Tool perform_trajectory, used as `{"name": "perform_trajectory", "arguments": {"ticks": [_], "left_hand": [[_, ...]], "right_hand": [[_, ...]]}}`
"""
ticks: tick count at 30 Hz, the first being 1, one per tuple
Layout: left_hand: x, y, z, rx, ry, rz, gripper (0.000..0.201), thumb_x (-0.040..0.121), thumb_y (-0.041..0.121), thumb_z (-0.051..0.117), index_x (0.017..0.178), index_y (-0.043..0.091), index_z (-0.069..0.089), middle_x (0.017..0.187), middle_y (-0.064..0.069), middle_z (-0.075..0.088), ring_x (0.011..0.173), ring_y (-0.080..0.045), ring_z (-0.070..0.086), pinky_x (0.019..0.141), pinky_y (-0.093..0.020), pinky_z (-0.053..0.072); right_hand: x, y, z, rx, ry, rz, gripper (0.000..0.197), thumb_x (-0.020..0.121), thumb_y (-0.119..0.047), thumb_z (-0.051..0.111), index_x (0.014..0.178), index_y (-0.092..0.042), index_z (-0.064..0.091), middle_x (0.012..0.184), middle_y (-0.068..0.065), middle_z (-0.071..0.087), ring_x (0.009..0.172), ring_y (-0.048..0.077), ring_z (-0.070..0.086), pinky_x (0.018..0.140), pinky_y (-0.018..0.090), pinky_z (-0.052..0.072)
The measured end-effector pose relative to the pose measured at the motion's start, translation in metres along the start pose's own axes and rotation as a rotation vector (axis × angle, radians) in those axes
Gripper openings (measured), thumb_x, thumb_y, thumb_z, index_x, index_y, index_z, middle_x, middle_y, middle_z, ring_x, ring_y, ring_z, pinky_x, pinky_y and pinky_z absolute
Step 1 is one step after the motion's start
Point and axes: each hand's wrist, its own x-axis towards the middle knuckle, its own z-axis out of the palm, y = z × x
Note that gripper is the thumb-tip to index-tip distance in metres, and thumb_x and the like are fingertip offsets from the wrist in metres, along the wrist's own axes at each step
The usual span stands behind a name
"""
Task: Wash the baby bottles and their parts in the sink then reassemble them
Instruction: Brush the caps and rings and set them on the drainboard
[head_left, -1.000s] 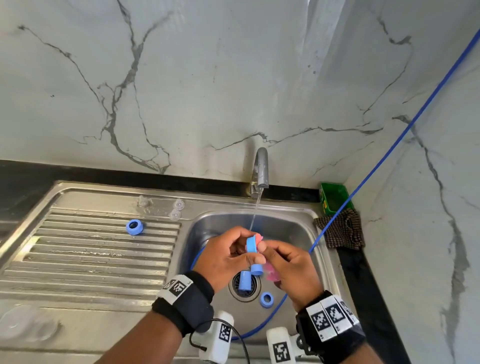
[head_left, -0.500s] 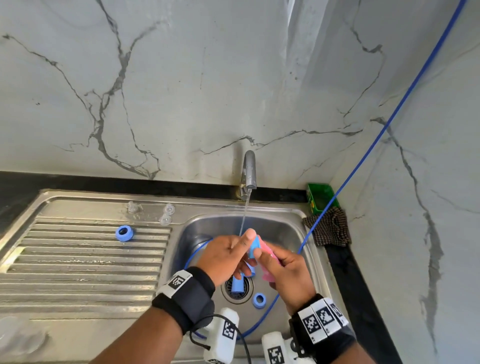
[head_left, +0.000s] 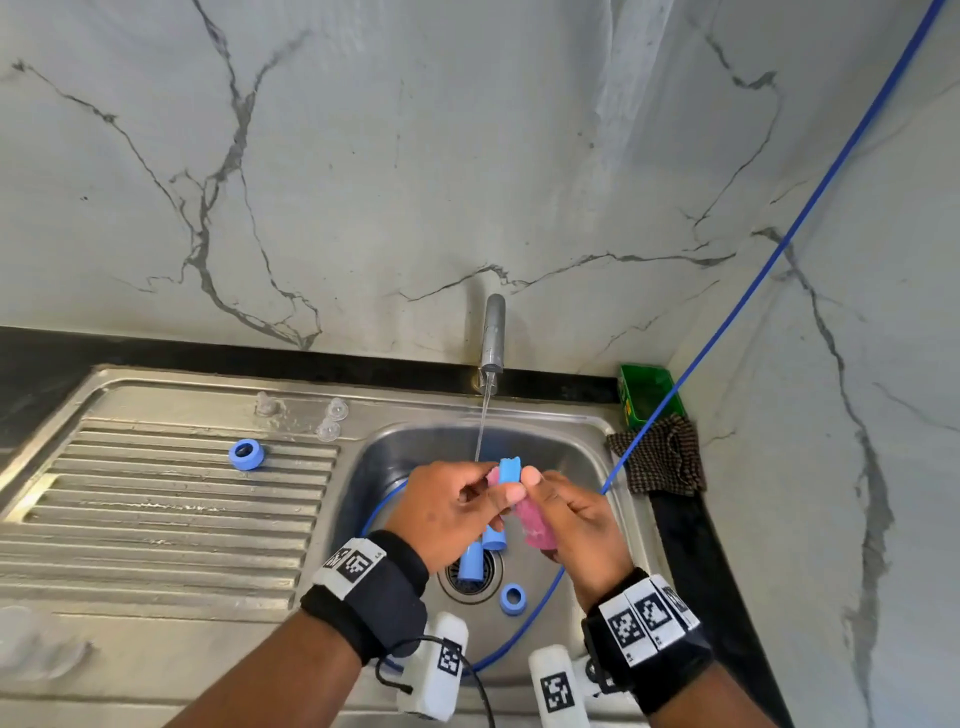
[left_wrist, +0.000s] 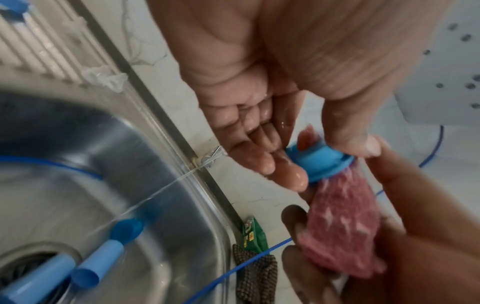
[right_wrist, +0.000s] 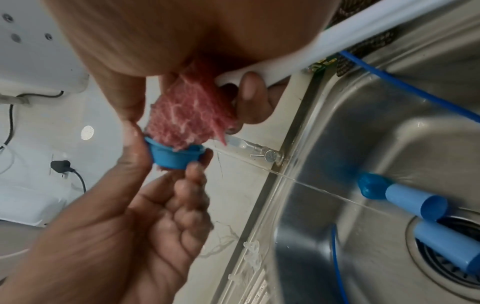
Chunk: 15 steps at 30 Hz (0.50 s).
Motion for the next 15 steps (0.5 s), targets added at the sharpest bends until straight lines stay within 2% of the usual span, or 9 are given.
{"name": "perform_trajectory", "arguments": {"ticks": [2, 3, 5, 7, 9, 10, 12, 13, 15], "left_hand": [[-0.002, 0.007, -0.001, -0.103, -0.018, -0.100, 0.039, 0.081, 0.052, 0.072, 0.091, 0.014, 0.078, 0.071, -0.003, 0.074, 0.063, -0.016, 0.071, 0.062, -0.034, 0.058], [-0.003, 0.008, -0.001, -0.127, -0.031, -0.133, 0.048, 0.076, 0.057, 0.072, 0.087, 0.010, 0.078, 0.071, -0.006, 0.074, 0.061, -0.018, 0.070, 0.060, -0.032, 0.056], [-0.006, 0.006, -0.003, -0.099, -0.043, -0.156, 0.059, 0.068, 0.064, 0.078, 0.083, 0.007, 0.075, 0.070, -0.008, 0.074, 0.060, -0.020, 0.071, 0.059, -0.031, 0.056], [-0.007, 0.002, -0.006, 0.015, -0.042, -0.126, 0.066, 0.061, 0.070, 0.079, 0.080, 0.008, 0.074, 0.067, -0.007, 0.072, 0.061, -0.018, 0.070, 0.061, -0.037, 0.058], [-0.007, -0.002, -0.009, 0.124, -0.043, -0.084, 0.061, 0.059, 0.071, 0.080, 0.081, 0.015, 0.075, 0.069, -0.005, 0.071, 0.061, -0.009, 0.063, 0.065, -0.042, 0.057], [-0.008, -0.004, -0.010, 0.141, -0.038, -0.063, 0.055, 0.061, 0.066, 0.083, 0.090, 0.020, 0.075, 0.076, 0.000, 0.072, 0.066, -0.004, 0.062, 0.069, -0.038, 0.057], [-0.012, -0.008, -0.011, 0.175, -0.031, 0.004, 0.064, 0.069, 0.046, 0.089, 0.126, 0.031, 0.065, 0.109, 0.012, 0.069, 0.095, 0.001, 0.064, 0.085, -0.024, 0.056], [-0.014, -0.010, -0.012, 0.204, -0.030, 0.063, 0.071, 0.076, 0.033, 0.087, 0.139, 0.035, 0.055, 0.123, 0.014, 0.062, 0.109, 0.000, 0.061, 0.093, -0.020, 0.053], [-0.018, -0.016, -0.013, 0.251, -0.018, 0.185, 0.069, 0.086, 0.010, 0.075, 0.144, 0.037, 0.050, 0.129, 0.015, 0.055, 0.118, -0.002, 0.056, 0.098, -0.018, 0.049]], "right_hand": [[0.002, 0.000, -0.005, -0.098, -0.035, -0.090, 0.030, 0.098, -0.041, 0.061, 0.098, -0.019, 0.081, 0.085, 0.015, 0.064, 0.072, 0.010, 0.061, 0.061, 0.020, 0.046], [0.002, -0.002, -0.006, -0.099, -0.041, -0.094, 0.032, 0.096, -0.044, 0.064, 0.093, -0.017, 0.081, 0.084, 0.018, 0.062, 0.071, 0.011, 0.059, 0.061, 0.021, 0.045], [0.001, -0.005, -0.006, -0.085, -0.056, -0.035, 0.030, 0.091, -0.040, 0.067, 0.084, -0.014, 0.081, 0.065, 0.005, 0.056, 0.056, 0.007, 0.051, 0.052, 0.020, 0.041], [-0.003, -0.007, -0.004, -0.070, -0.061, 0.051, 0.026, 0.094, -0.030, 0.065, 0.084, -0.011, 0.080, 0.050, -0.009, 0.049, 0.043, 0.004, 0.040, 0.043, 0.016, 0.034], [-0.004, -0.006, 0.002, -0.080, -0.004, 0.124, 0.034, 0.097, -0.025, 0.064, 0.071, -0.006, 0.075, 0.045, -0.007, 0.044, 0.039, 0.006, 0.037, 0.039, 0.015, 0.032], [-0.003, -0.004, 0.004, -0.089, 0.040, 0.151, 0.042, 0.097, -0.026, 0.065, 0.065, 0.001, 0.068, 0.046, -0.002, 0.042, 0.040, 0.010, 0.036, 0.039, 0.017, 0.031], [-0.001, -0.001, 0.010, -0.086, 0.095, 0.198, 0.053, 0.095, -0.033, 0.066, 0.077, 0.016, 0.057, 0.053, 0.009, 0.039, 0.042, 0.015, 0.034, 0.041, 0.021, 0.028], [-0.002, -0.001, 0.013, -0.076, 0.112, 0.220, 0.055, 0.094, -0.036, 0.065, 0.082, 0.017, 0.057, 0.056, 0.011, 0.039, 0.043, 0.016, 0.034, 0.042, 0.022, 0.027], [-0.002, -0.003, 0.018, -0.044, 0.129, 0.267, 0.050, 0.094, -0.040, 0.065, 0.082, 0.009, 0.063, 0.057, 0.009, 0.042, 0.045, 0.017, 0.036, 0.043, 0.023, 0.026]]}}
